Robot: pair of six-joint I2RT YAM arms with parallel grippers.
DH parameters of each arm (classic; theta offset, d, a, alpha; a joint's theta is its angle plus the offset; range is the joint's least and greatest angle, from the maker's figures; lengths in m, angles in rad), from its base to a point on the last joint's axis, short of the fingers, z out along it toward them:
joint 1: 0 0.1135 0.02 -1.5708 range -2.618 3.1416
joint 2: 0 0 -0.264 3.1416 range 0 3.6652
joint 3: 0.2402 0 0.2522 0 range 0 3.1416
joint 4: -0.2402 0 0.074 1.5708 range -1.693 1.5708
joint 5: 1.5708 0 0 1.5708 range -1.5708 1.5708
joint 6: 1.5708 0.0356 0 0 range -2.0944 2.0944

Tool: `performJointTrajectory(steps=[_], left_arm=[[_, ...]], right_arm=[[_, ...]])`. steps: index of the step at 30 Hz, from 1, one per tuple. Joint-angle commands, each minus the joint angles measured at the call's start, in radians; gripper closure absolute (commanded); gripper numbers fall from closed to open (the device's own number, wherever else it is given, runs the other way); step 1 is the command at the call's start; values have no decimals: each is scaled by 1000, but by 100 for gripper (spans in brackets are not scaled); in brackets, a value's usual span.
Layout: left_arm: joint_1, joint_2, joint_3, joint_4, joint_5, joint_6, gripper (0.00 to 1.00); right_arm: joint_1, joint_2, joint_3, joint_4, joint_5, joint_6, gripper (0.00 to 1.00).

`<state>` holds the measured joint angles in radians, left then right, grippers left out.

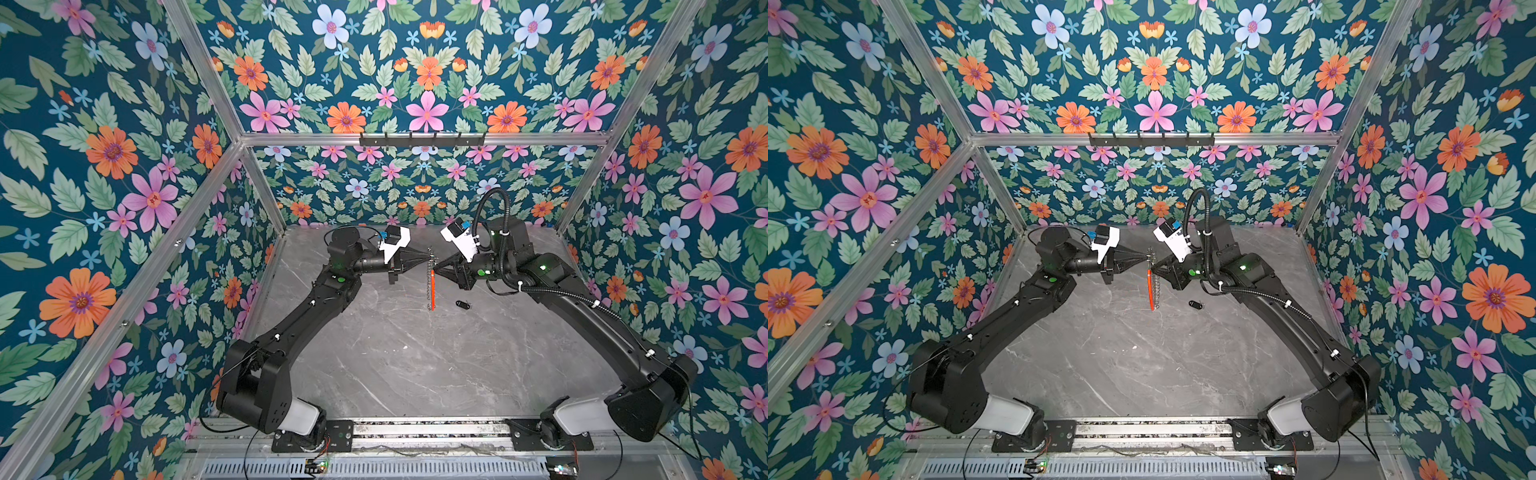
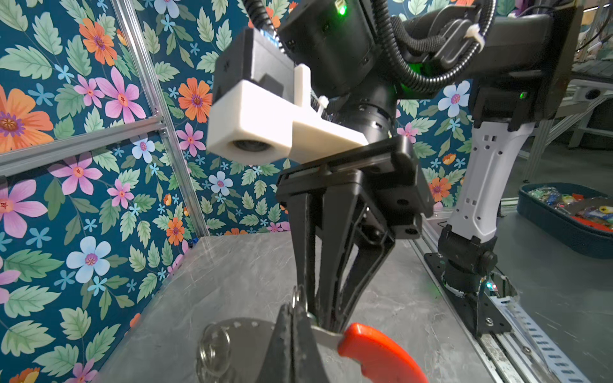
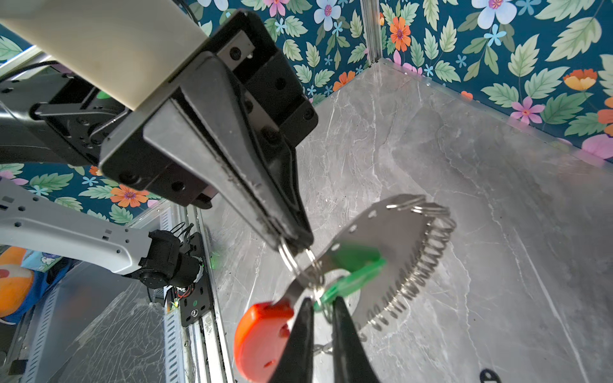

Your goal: Put the keys on the keyring

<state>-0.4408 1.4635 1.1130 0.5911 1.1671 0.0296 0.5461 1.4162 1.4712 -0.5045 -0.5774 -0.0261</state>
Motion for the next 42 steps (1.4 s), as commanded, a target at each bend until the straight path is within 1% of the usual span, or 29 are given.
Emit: performJointTrajectory(steps=[1,4,5,7,9,13,14,15,17,19,20,22,26,29,32,39,42], left_arm=[[1,1,-8,128,-1,-76,100],[1,1,-16,145,3,-89,100],[1,1,-19,150,3,-92,100],[1,1,-20,159,3,-98,100],[1,1,-19,167,5,-104,100],[1,5,-18,205,6,-139,100],[1,7,-21,215,6,-149,100],[0,8,-20,223,6,-157,100],[1,8,-26,247,-1,-182,100],[1,9,-32,285,-21,-223,100],[1,11,-39,316,-30,-246,100],[1,16,-56,398,-47,-305,100],[0,45,-98,652,-96,-472,100],[-1,75,-115,803,-136,-580,100],[-4,89,-123,855,-159,-611,100],[-4,79,-157,884,-221,-611,100],[-5,79,-175,915,-236,-614,100]], right_arm=[[0,-9,-6,50,5,6,89],[1,-20,-18,75,14,8,89],[2,-24,-18,80,16,9,86],[1,-26,-11,80,16,9,77],[1,-25,-5,81,13,9,71],[1,-8,19,72,8,1,68],[0,-1,24,69,8,0,69],[1,2,26,69,10,-1,72],[1,6,24,73,11,-1,87],[1,8,20,76,4,2,99],[1,8,18,78,-3,6,100],[2,6,10,87,-15,15,100],[3,3,5,98,-49,36,100],[3,7,3,113,-94,61,100],[2,10,1,117,-96,71,100],[3,3,-12,129,-91,76,100],[3,-11,-20,130,-68,78,95]])
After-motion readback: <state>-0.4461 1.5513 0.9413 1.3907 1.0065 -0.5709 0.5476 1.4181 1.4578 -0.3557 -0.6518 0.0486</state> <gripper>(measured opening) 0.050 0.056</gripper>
